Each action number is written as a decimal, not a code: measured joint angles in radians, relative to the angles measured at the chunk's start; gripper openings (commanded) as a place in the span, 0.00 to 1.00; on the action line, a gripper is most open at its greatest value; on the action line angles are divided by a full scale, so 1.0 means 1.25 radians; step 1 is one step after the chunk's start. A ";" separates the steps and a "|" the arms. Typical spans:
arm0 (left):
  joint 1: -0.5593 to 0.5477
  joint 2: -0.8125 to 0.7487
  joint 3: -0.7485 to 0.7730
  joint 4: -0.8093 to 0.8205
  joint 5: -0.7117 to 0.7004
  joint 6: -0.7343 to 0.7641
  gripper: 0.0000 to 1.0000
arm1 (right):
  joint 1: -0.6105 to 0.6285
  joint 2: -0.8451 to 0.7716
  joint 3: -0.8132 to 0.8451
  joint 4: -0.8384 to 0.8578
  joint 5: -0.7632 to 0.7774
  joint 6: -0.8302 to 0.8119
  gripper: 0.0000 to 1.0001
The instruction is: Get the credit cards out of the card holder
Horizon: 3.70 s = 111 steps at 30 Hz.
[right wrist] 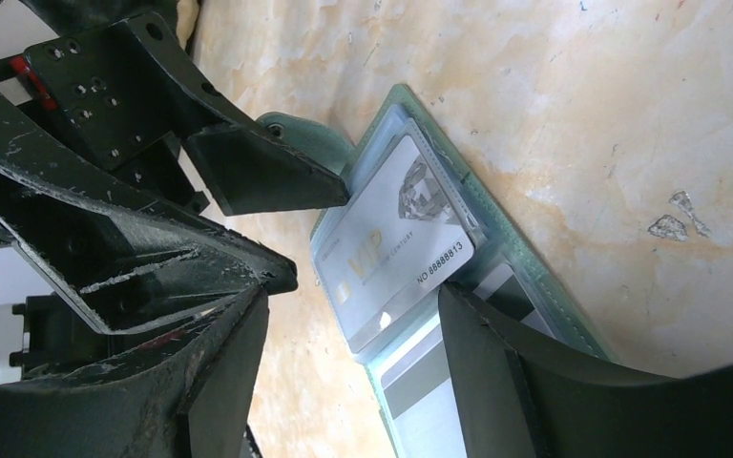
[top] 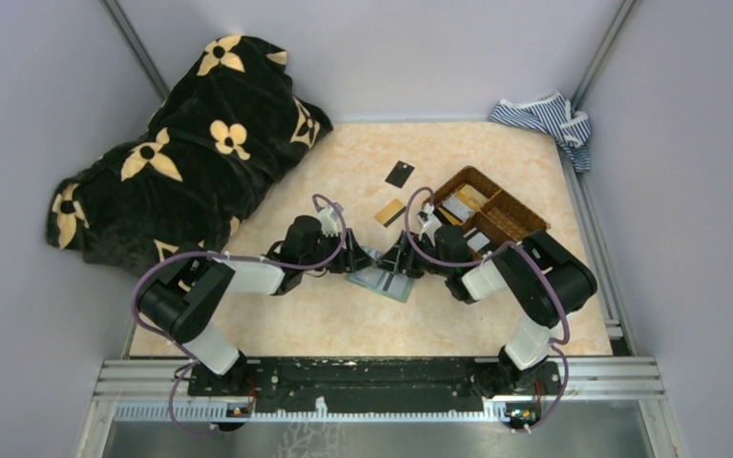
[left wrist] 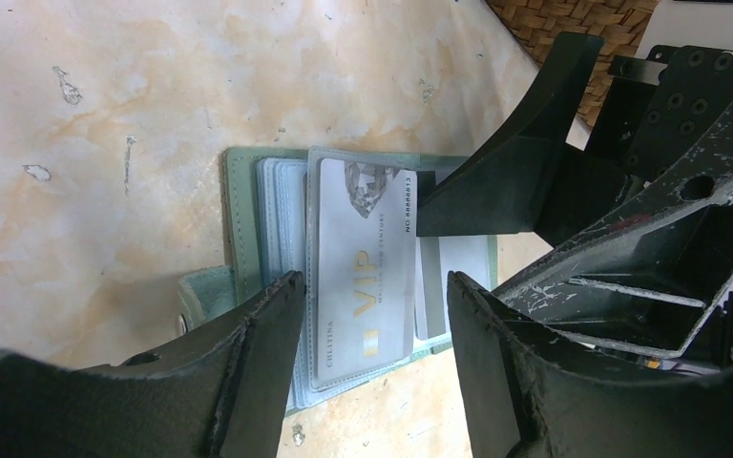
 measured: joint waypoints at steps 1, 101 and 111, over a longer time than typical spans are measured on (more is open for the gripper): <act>-0.002 -0.001 -0.001 0.001 -0.006 -0.001 0.66 | 0.000 0.002 0.000 0.003 -0.003 0.002 0.67; 0.083 0.211 -0.280 0.783 0.133 -0.362 0.61 | -0.003 -0.007 -0.039 -0.021 0.034 0.023 0.23; 0.082 0.224 -0.240 0.764 0.133 -0.344 0.62 | 0.007 -0.031 -0.039 -0.036 0.028 0.023 0.30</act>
